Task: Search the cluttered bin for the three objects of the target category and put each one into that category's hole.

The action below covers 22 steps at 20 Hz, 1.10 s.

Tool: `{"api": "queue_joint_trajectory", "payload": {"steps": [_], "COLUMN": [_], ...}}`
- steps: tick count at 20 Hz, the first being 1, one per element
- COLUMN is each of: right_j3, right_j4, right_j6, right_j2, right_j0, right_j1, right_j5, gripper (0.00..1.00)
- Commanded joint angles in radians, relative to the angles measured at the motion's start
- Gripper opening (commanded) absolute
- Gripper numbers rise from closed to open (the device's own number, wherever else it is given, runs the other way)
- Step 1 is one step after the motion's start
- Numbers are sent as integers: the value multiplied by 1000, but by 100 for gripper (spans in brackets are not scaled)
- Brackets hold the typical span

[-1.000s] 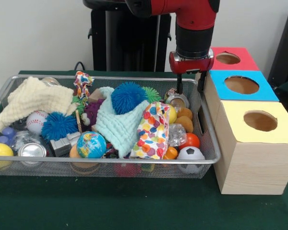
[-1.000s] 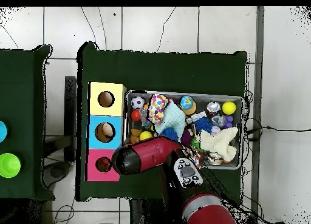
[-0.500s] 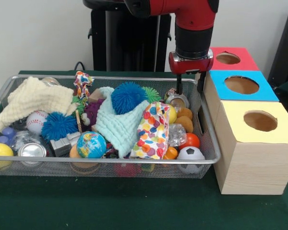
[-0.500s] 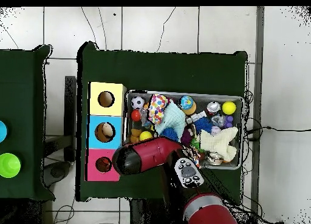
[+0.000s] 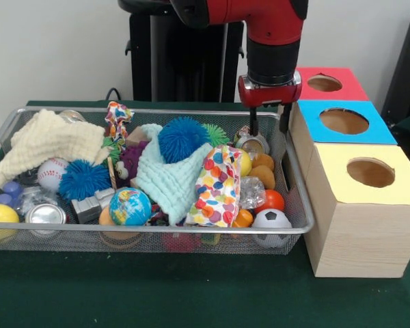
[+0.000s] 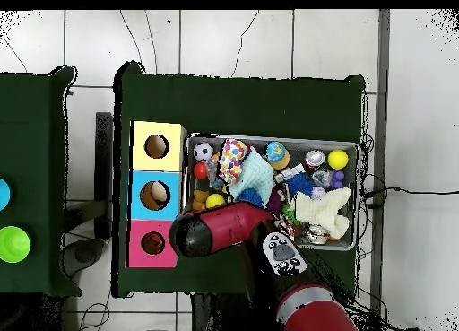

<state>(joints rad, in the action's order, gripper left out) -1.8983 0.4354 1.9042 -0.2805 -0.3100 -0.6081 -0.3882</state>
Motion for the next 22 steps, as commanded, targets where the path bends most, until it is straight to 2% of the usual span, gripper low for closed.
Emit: {"api": "queue_joint_trajectory", "payload": {"steps": [1, 6, 10, 15, 22], "right_j3": [157, 200, 223, 274, 324], "right_j4": [114, 111, 102, 57, 3], "right_j6": [83, 136, 142, 141, 146], "right_j2": [115, 164, 190, 240, 271], "right_j0": [-35, 17, 41, 75, 107], "right_j1": [229, 278, 310, 382, 442], "right_j5": [193, 248, 287, 360, 394], "gripper": [100, 100, 100, 100, 100]}}
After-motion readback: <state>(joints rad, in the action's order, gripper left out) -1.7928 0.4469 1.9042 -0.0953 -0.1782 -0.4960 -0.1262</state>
